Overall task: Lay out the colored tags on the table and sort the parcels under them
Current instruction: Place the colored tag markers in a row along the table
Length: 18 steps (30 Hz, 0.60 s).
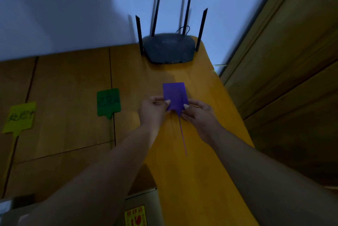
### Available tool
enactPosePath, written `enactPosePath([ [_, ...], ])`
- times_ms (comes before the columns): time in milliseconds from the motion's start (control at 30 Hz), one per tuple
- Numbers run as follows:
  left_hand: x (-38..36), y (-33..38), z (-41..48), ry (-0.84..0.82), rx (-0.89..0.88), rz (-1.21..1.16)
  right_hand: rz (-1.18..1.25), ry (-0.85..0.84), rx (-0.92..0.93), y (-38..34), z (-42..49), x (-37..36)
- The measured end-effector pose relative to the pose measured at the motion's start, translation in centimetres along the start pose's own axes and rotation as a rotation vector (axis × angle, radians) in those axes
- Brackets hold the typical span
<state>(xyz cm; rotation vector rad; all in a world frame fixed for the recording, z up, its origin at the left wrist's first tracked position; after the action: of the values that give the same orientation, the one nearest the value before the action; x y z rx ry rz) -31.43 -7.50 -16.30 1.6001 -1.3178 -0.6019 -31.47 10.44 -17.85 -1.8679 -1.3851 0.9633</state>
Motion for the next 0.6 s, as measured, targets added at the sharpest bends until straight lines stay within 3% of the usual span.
enactPosePath([
  [167,-1.6,0.4,0.6,-0.022,-0.060,0.233,-0.055,0.001,-0.028,0.1,1.3,0.4],
  [600,-3.6,-0.2,2.0,-0.150,-0.043,0.498,-0.266,0.032,0.071,-0.4,2.9,-0.3],
])
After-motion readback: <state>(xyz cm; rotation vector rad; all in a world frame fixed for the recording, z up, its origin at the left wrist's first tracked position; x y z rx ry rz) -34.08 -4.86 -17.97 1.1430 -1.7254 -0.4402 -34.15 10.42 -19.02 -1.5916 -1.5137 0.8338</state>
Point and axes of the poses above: each hand's wrist, its own z-axis towards the middle knuckle, its own x-axis out of the back of the hand, y = z × x, the point moved 6 cm from there along z, towards the middle knuckle, and after that the axes turned 1 degree about z, right-handed, at the moved point
